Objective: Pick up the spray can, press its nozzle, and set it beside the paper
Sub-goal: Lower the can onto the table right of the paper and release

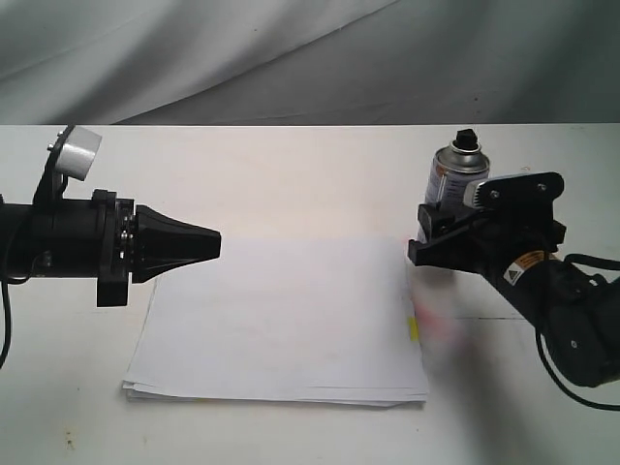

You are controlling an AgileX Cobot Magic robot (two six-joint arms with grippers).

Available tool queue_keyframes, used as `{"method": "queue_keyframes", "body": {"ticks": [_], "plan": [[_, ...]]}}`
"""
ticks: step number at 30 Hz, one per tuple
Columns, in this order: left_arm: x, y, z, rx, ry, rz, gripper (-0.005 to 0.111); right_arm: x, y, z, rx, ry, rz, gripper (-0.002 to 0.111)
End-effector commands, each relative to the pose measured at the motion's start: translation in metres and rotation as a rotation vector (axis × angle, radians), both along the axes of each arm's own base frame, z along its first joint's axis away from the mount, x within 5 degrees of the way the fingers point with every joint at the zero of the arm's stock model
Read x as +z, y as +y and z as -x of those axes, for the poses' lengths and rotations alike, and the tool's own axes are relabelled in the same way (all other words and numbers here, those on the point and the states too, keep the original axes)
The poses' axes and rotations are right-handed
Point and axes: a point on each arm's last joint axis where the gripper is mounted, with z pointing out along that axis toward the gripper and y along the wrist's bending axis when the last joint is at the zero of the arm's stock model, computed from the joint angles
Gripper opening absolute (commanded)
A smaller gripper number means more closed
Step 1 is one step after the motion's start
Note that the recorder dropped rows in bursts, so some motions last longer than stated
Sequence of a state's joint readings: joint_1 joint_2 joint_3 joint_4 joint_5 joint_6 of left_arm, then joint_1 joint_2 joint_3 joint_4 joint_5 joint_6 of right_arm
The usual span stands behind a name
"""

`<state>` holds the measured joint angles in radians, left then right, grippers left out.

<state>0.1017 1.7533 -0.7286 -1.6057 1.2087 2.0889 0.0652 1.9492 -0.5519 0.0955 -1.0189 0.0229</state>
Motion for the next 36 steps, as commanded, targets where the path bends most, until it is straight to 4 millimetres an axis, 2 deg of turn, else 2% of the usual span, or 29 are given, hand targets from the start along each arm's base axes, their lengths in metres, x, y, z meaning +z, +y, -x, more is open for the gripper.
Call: {"method": "queue_keyframes", "body": {"ticks": [1,13,28,30,32,36], "plan": [[0.0027,-0.0007,0.0014,-0.004,-0.010,0.012,0.000,-0.0016,-0.0025,-0.0017,-0.011,-0.045,-0.001,0.000],[0.0027,-0.0007,0.0014,-0.004,-0.010,0.012,0.000,-0.0102,0.0000,0.0001,0.020,0.026,0.008,0.000],[0.0027,-0.0007,0.0014,-0.004,-0.010,0.012,0.000,-0.0102,0.0003,0.0001,0.024,0.026,0.009,0.000],[0.0027,-0.0007,0.0014,-0.004,-0.010,0.012,0.000,-0.0105,0.0003,0.0002,0.024,0.030,0.009,0.005],[0.0027,-0.0007,0.0014,-0.004,-0.010,0.012,0.000,-0.0105,0.0003,0.0002,0.031,0.030,0.032,0.014],[0.0027,-0.0007,0.0014,-0.004,-0.010,0.012,0.000,-0.0105,0.0003,0.0002,0.031,0.030,0.032,0.047]]}}
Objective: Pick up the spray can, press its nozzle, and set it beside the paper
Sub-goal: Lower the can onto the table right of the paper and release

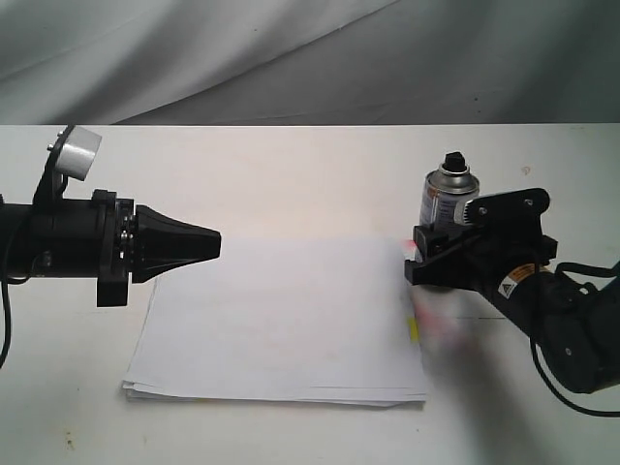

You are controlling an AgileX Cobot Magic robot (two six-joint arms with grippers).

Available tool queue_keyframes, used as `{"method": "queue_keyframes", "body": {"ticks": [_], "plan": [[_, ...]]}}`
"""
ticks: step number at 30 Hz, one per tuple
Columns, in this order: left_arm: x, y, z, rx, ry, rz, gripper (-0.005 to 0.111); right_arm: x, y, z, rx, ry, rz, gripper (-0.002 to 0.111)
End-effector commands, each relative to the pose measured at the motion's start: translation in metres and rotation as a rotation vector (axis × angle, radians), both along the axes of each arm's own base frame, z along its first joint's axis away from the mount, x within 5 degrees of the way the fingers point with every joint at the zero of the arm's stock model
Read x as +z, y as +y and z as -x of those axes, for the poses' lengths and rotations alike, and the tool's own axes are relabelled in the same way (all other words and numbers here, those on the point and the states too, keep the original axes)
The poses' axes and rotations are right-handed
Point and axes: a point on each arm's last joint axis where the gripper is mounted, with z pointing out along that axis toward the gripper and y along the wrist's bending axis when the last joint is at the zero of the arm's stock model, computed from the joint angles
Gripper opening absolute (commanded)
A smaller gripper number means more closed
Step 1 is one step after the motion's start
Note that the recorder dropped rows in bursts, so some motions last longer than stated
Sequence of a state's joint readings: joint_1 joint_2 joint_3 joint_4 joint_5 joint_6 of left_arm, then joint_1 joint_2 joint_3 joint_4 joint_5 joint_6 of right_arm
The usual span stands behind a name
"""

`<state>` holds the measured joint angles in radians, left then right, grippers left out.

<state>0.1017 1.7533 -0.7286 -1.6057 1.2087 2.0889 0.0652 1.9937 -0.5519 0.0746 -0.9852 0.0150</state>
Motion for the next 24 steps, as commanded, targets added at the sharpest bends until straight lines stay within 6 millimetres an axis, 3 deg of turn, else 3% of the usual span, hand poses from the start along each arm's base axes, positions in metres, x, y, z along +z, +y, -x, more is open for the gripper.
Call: {"method": "queue_keyframes", "body": {"ticks": [1,3,6,14,19,24], "plan": [[0.003,-0.001,0.001,-0.004,-0.010,0.012,0.000,0.006,-0.001,-0.002,0.009,-0.048,0.016,0.057],[0.003,-0.001,0.001,-0.004,-0.010,0.012,0.000,0.006,-0.001,-0.002,0.009,-0.048,0.016,0.073],[0.003,-0.001,0.001,-0.004,-0.010,0.012,0.000,0.006,-0.001,-0.002,0.009,-0.048,0.016,0.084],[0.003,-0.001,0.001,-0.004,-0.010,0.012,0.000,0.014,-0.001,-0.002,0.008,-0.078,0.015,0.086],[0.003,-0.001,0.001,-0.004,-0.010,0.012,0.000,0.044,-0.002,0.009,0.009,-0.160,0.011,0.086],[0.003,-0.001,0.001,-0.004,-0.010,0.012,0.000,0.090,-0.003,0.038,0.010,-0.293,0.003,0.085]]}}
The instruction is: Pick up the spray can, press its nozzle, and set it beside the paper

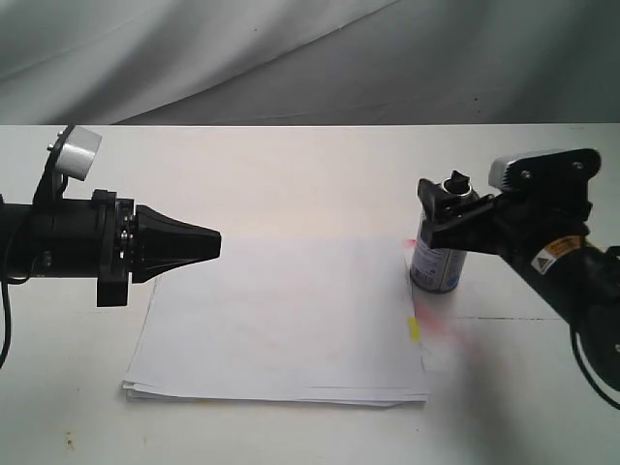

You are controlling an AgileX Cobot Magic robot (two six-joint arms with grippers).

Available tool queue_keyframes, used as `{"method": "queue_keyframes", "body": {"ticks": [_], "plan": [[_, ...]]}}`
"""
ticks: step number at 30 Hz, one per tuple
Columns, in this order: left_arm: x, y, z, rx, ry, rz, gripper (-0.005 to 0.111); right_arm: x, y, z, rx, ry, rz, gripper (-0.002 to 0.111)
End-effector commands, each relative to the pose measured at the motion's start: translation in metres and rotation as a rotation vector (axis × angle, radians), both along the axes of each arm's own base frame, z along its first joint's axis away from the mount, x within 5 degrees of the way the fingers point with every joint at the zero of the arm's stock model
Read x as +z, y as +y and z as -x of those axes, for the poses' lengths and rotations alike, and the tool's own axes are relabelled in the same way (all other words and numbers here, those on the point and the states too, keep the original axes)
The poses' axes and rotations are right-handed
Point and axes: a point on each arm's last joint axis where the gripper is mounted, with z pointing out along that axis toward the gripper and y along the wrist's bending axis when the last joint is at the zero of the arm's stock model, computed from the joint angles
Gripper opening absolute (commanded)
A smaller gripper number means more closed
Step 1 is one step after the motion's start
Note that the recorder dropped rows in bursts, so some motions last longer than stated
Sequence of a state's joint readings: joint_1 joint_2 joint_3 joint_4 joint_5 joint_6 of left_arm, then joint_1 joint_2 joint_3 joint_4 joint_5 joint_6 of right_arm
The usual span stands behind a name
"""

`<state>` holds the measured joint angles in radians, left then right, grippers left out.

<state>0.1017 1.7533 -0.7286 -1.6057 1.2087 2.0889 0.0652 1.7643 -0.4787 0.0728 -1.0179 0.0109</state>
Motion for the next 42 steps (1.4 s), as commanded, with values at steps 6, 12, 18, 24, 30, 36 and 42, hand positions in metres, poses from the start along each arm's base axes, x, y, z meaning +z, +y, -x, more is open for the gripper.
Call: {"method": "queue_keyframes", "body": {"ticks": [6,12,18,24,30,36,42], "plan": [[0.003,-0.001,0.001,-0.004,-0.010,0.012,0.000,0.076,0.008,0.079,0.052,-0.282,-0.033,0.082],[0.003,-0.001,0.001,-0.004,-0.010,0.012,0.000,0.101,0.015,0.144,0.157,-0.431,-0.144,0.066],[0.003,-0.001,0.001,-0.004,-0.010,0.012,0.000,0.103,0.014,0.181,0.226,-0.345,-0.146,0.030],[0.003,-0.001,0.001,-0.004,-0.010,0.012,0.000,0.107,0.009,0.206,0.247,-0.354,-0.136,0.000],[0.003,-0.001,0.001,-0.004,-0.010,0.012,0.000,0.101,0.007,0.214,0.252,-0.290,-0.148,0.000],[0.003,-0.001,0.001,-0.004,-0.010,0.012,0.000,0.097,0.008,0.214,0.253,-0.242,-0.142,0.000],[0.003,-0.001,0.001,-0.004,-0.010,0.012,0.000,0.089,0.008,0.214,0.258,-0.161,-0.116,0.000]]}}
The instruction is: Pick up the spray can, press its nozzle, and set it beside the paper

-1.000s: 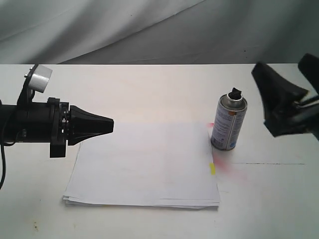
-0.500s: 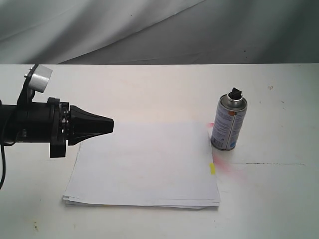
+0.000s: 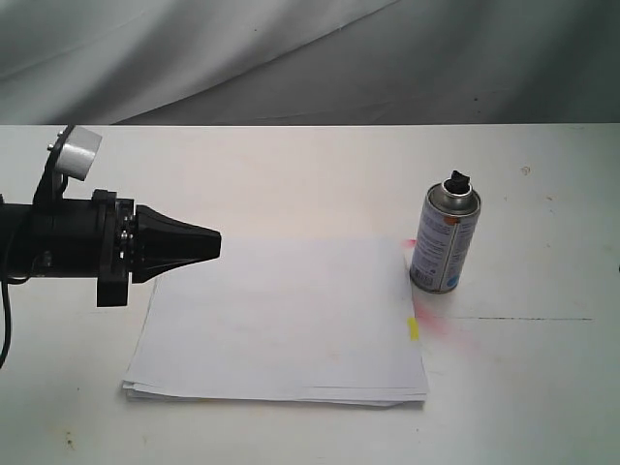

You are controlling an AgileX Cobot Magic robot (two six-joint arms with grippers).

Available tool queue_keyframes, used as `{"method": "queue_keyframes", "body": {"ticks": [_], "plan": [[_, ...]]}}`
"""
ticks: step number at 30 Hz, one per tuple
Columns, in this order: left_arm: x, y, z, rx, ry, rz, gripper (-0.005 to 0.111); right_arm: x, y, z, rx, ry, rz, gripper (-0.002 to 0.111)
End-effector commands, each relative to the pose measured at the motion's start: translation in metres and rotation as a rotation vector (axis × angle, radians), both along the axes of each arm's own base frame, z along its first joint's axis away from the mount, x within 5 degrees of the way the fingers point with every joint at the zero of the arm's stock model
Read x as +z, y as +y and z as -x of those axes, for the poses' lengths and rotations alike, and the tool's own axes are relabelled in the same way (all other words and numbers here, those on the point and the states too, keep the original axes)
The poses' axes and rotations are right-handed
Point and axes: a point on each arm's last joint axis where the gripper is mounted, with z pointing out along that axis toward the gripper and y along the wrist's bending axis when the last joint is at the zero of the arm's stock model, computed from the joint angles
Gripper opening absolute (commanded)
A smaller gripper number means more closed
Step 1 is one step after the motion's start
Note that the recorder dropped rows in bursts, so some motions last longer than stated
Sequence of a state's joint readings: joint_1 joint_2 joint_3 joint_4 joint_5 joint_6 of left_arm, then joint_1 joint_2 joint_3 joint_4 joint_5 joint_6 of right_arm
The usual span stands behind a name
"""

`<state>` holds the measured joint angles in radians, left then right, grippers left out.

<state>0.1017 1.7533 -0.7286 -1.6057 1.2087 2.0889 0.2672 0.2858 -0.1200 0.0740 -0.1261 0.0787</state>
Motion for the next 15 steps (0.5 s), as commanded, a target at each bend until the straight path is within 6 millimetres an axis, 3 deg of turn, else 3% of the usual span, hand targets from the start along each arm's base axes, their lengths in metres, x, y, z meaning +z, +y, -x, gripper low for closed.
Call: {"method": "queue_keyframes", "body": {"ticks": [1,12,15], "plan": [[0.003,-0.001,0.001,-0.004,-0.010,0.012,0.000,-0.007,0.001,0.002,0.015,0.050,0.044,0.000],[0.003,-0.001,0.001,-0.004,-0.010,0.012,0.000,-0.031,-0.017,0.024,-0.196,-0.078,0.075,0.000],[0.003,-0.001,0.002,-0.006,-0.010,0.010,0.000,-0.036,-0.018,0.024,-0.205,-0.017,0.085,0.000]]}}
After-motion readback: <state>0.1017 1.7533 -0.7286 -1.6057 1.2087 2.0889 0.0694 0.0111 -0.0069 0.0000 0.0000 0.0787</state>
